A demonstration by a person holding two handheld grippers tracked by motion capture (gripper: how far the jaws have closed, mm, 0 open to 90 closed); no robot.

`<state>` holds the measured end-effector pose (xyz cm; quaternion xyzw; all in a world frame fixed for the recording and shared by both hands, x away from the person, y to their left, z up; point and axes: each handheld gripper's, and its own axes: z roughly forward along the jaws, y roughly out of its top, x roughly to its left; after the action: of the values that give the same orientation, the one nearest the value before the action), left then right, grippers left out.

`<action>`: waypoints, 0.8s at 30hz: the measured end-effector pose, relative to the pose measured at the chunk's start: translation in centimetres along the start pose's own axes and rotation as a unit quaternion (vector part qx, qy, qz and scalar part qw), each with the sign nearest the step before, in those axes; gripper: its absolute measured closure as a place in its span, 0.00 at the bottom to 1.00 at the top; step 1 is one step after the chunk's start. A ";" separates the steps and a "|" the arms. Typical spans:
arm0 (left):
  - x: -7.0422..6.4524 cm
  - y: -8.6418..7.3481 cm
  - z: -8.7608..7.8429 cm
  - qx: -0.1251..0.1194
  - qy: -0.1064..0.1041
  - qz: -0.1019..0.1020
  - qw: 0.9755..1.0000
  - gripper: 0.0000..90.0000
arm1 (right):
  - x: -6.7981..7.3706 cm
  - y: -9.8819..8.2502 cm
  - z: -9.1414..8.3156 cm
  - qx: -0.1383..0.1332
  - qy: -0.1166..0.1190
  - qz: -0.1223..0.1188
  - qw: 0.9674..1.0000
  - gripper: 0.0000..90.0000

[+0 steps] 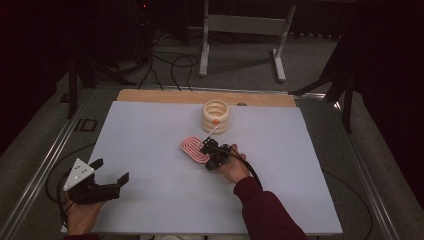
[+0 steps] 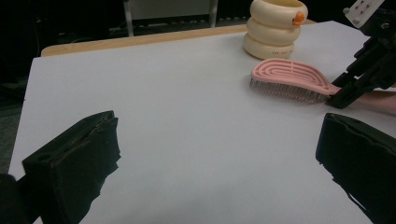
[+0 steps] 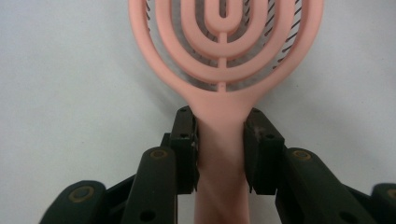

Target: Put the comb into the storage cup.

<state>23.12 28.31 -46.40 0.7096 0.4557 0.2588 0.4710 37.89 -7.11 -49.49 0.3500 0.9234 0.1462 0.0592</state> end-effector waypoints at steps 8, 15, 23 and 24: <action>0.0 0.0 0.1 0.002 -0.002 -0.001 1.000 0.00 | 0.3 -0.2 -0.1 -0.002 -0.001 -0.010 1.000 0.77; 0.0 -0.1 0.1 0.003 -0.002 -0.004 1.000 0.00 | 0.6 -0.2 -0.6 -0.019 -0.008 -0.019 1.000 0.77; -0.1 -0.1 0.2 0.005 -0.001 -0.003 1.000 0.00 | 0.6 -0.6 -1.3 -0.042 -0.008 -0.013 0.999 0.77; -0.1 -0.1 0.3 0.005 -0.002 -0.004 1.000 0.00 | 0.6 -0.6 -1.3 -0.044 -0.007 -0.010 0.999 0.77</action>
<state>23.25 28.13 -46.58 0.7105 0.4589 0.2534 0.4694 36.76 -7.45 -48.41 0.3389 0.9191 0.1832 0.0827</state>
